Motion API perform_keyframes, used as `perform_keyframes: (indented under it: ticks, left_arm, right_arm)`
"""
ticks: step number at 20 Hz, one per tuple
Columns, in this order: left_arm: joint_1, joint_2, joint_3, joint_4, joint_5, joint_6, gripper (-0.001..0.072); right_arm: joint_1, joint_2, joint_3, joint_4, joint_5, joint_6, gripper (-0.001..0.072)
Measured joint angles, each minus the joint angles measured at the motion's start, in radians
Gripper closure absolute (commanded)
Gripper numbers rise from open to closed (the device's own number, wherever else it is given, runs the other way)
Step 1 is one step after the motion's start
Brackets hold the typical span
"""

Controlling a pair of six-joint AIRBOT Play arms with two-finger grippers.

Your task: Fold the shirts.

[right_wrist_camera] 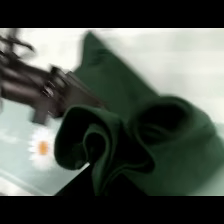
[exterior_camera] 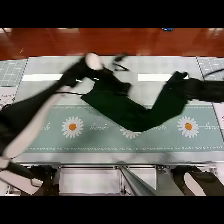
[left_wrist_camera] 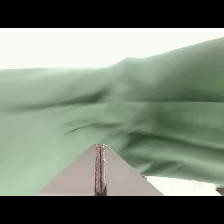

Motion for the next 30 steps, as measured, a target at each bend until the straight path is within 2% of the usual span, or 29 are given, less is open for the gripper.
perform_keyframes:
  ticks: [4,8,11,15,17,18,22,25,27,30]
  left_arm:
    - [0.23,0.314,-0.292,0.024,0.039,0.055,0.069]
    - [0.433,0.589,-0.554,0.035,0.054,0.101,0.069]
    - [0.518,0.72,-0.691,0.035,0.057,0.118,0.069]
    - [0.558,0.793,-0.806,0.035,0.064,0.129,0.069]
    - [0.565,0.806,-0.837,0.035,0.074,0.13,0.069]
    - [0.568,0.808,-0.848,0.035,0.078,0.132,0.069]
    - [0.609,0.816,-0.795,0.036,0.105,0.148,0.069]
    - [0.663,0.819,-0.66,0.036,0.093,0.155,0.069]
    - [0.694,0.822,-0.583,0.036,0.089,0.155,0.069]
    - [0.709,0.83,-0.544,0.036,0.063,0.155,0.069]
  right_arm:
    - [0.205,-0.239,0.071,0.074,-0.204,-0.005,0.069]
    - [0.348,-0.528,0.229,0.125,-0.331,-0.014,0.069]
    - [0.409,-0.71,0.348,0.169,-0.376,-0.019,0.069]
    - [0.455,-0.876,0.468,0.223,-0.393,-0.02,0.0672]
    - [0.469,-0.927,0.499,0.247,-0.404,-0.019,0.0286]
    - [0.474,-0.944,0.507,0.257,-0.408,-0.021,0.03]
    - [0.439,-0.943,0.525,0.277,-0.332,-0.023,0.0306]
    - [0.312,-0.84,0.529,0.225,-0.196,-0.025,0.0306]
    - [0.217,-0.715,0.506,0.103,-0.133,0.01,0.0306]
    - [0.132,-0.47,0.352,-0.211,-0.075,0.131,0.0305]
